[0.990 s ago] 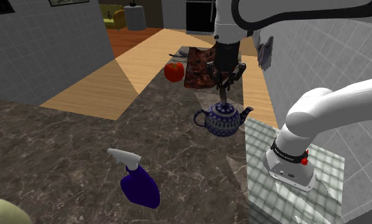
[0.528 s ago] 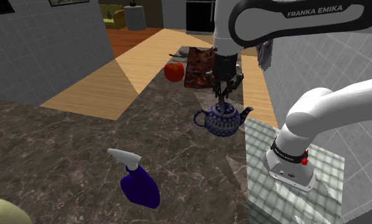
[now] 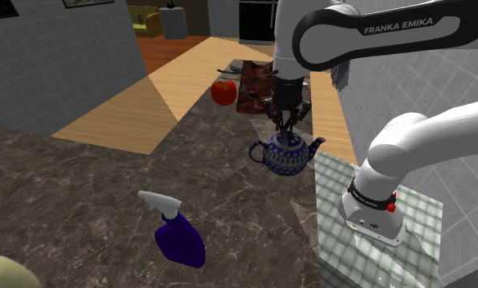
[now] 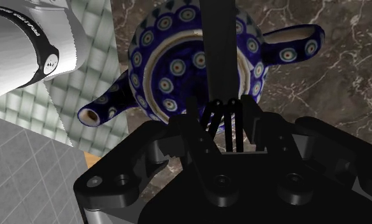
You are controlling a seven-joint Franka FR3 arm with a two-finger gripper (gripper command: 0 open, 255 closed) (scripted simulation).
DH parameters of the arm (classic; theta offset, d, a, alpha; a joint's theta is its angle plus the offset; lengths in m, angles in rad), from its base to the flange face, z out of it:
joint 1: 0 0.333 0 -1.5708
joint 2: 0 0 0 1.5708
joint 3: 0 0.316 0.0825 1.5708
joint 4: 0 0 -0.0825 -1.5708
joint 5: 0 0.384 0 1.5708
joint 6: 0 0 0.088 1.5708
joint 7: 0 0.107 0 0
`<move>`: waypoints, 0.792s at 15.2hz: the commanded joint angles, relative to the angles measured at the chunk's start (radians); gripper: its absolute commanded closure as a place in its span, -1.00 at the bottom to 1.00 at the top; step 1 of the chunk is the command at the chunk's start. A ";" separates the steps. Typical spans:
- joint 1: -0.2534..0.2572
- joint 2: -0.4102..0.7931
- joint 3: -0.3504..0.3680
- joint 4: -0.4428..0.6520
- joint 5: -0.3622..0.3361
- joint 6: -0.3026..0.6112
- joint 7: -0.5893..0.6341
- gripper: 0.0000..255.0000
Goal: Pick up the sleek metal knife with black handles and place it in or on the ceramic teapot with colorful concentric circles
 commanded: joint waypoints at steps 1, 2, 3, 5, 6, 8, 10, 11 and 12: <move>0.000 0.000 0.000 0.000 0.000 0.000 0.000 1.00; 0.000 0.000 0.000 0.000 0.000 0.000 0.000 1.00; 0.000 0.000 0.000 0.000 0.000 0.000 0.000 1.00; 0.000 0.000 0.000 0.000 0.000 0.000 0.000 -1.00; 0.000 0.000 0.000 0.000 0.000 0.000 0.000 -1.00; 0.000 0.000 0.000 0.000 0.000 0.000 0.000 -1.00; -0.004 0.001 -0.008 0.033 -0.008 -0.032 0.002 -1.00; -0.007 0.003 -0.016 0.067 -0.016 -0.063 0.003 -1.00; -0.011 0.007 -0.023 0.102 -0.023 -0.095 0.005 -1.00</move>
